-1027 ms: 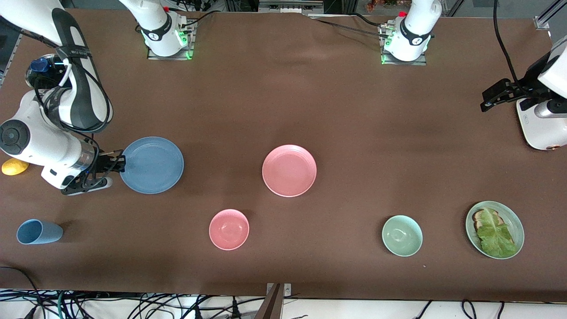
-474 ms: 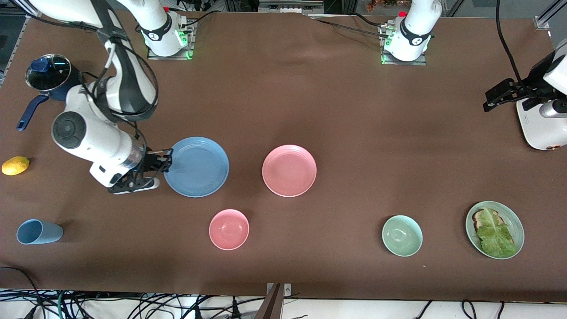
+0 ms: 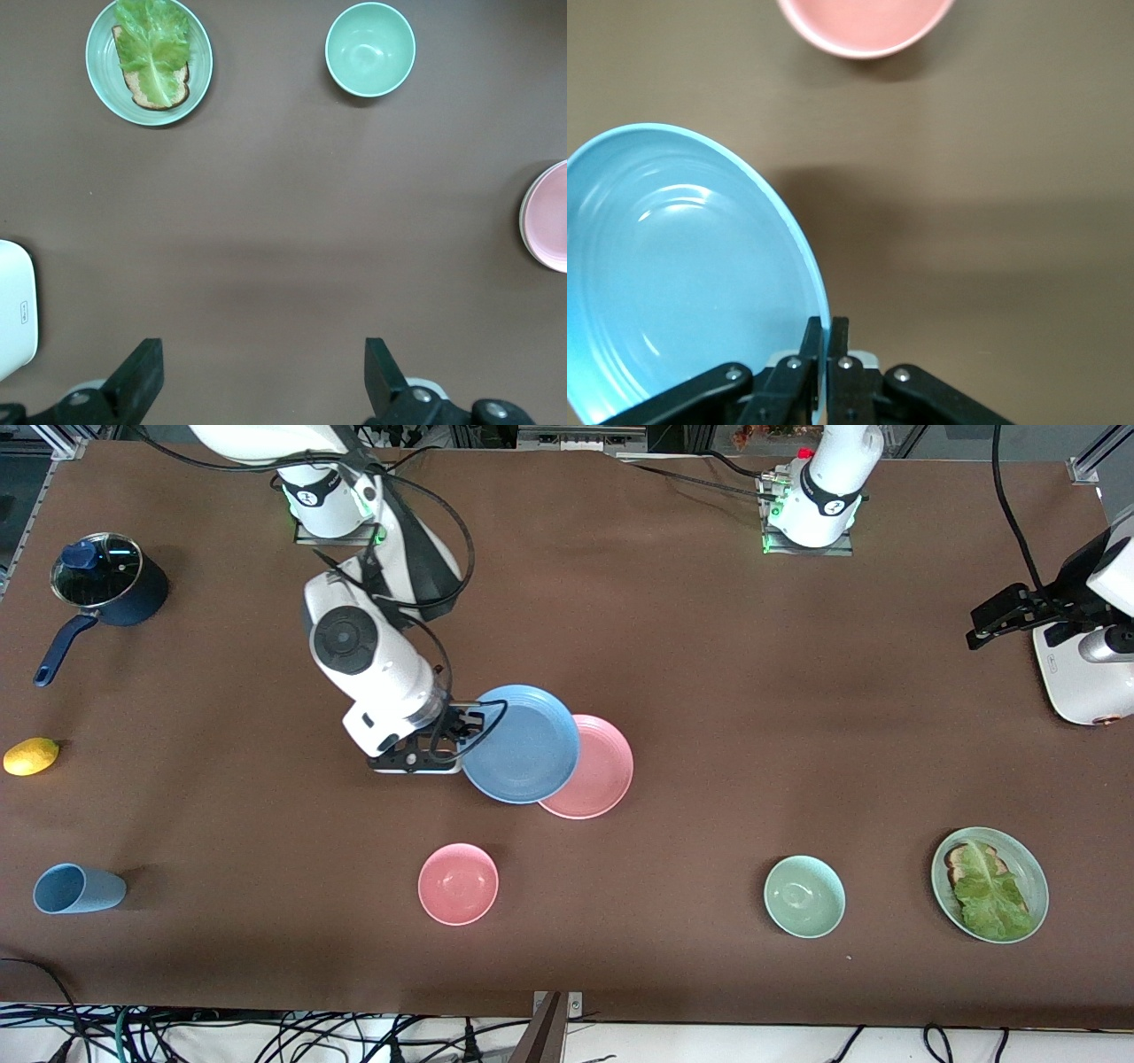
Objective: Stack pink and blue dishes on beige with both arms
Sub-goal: 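Carry the blue plate onto the pink plate with the right gripper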
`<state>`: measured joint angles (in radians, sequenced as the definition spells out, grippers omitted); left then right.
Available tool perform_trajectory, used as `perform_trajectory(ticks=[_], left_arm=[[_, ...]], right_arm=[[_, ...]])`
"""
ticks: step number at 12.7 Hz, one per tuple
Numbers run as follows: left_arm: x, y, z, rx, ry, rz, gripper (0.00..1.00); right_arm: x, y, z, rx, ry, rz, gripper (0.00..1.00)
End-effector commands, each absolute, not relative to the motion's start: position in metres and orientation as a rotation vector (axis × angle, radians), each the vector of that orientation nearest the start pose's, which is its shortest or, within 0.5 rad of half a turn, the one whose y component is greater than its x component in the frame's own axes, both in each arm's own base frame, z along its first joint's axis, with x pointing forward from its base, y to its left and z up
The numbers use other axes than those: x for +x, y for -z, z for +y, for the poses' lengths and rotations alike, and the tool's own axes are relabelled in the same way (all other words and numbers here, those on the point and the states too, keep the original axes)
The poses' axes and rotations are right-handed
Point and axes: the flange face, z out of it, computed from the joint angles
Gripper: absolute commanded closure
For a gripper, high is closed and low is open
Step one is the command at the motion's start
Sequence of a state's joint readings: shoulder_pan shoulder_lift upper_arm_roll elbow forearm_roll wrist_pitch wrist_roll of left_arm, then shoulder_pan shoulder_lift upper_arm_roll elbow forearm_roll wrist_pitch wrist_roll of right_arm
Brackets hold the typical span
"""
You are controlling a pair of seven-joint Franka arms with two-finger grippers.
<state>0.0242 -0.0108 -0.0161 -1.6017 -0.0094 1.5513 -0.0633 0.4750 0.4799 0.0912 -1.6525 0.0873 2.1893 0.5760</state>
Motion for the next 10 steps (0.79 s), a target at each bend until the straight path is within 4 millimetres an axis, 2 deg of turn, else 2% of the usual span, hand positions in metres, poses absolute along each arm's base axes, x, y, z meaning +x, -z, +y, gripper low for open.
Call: perform_trajectory(ticks=[1, 2, 3, 7, 10], left_arm=[[0.553, -0.61, 0.008, -3.161, -0.088, -0.094, 0.0], [0.553, -0.61, 0.008, -3.16, -0.088, -0.097, 0.0], [0.552, -0.611, 0.005, -3.158, -0.088, -0.09, 0.0], [0.554, -0.608, 0.004, -3.158, -0.095, -0.082, 0.0], [0.556, -0.605, 0.005, -3.152, -0.095, -0.082, 0.0]], right_arm=[[0.57, -0.316, 0.401, -3.023, 0.043, 0.205, 1.0], [0.565, -0.306, 0.41, -3.024, 0.041, 0.239, 1.0], [0.564, -0.294, 0.411, -3.03, 0.02, 0.258, 1.0], [0.56, -0.288, 0.415, -3.025, -0.005, 0.272, 1.0], [0.549, -0.273, 0.433, -3.024, -0.012, 0.303, 1.0]])
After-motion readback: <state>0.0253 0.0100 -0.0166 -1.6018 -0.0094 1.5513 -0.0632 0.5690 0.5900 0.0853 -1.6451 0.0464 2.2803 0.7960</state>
